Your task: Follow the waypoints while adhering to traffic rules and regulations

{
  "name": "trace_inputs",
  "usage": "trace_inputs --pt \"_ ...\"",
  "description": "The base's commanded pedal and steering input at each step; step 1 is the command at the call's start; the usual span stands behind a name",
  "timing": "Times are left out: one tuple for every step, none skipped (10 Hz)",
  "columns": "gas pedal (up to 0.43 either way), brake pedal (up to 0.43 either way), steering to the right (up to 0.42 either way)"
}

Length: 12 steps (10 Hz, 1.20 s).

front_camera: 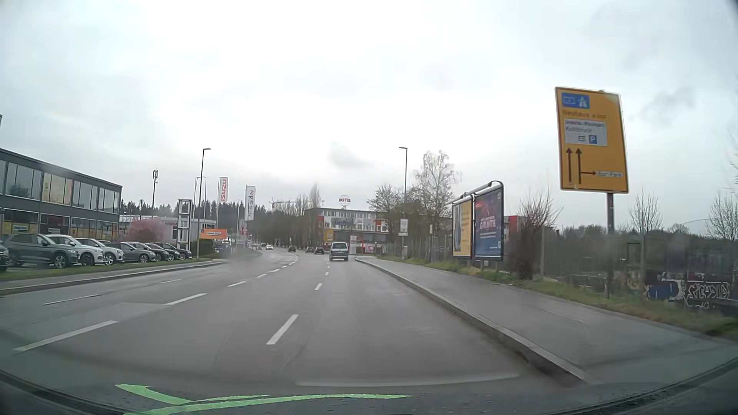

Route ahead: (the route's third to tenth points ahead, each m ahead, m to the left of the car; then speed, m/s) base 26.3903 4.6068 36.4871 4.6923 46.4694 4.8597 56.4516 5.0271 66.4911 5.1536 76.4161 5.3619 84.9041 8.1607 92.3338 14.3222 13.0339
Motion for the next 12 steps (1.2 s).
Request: trace_inputs --pt "0.098 0.000 -0.009" --pt "0.098 0.000 -0.008" --pt "0.098 0.000 -0.007" --pt "0.098 0.000 -0.008" --pt "0.098 0.000 -0.008" --pt "0.098 0.000 -0.008" --pt "0.098 0.000 -0.008" --pt "0.098 0.000 -0.008" --pt "0.098 0.000 -0.008" --pt "0.098 0.000 -0.008" --pt "0.098 0.000 -0.008" --pt "0.110 0.000 -0.008"
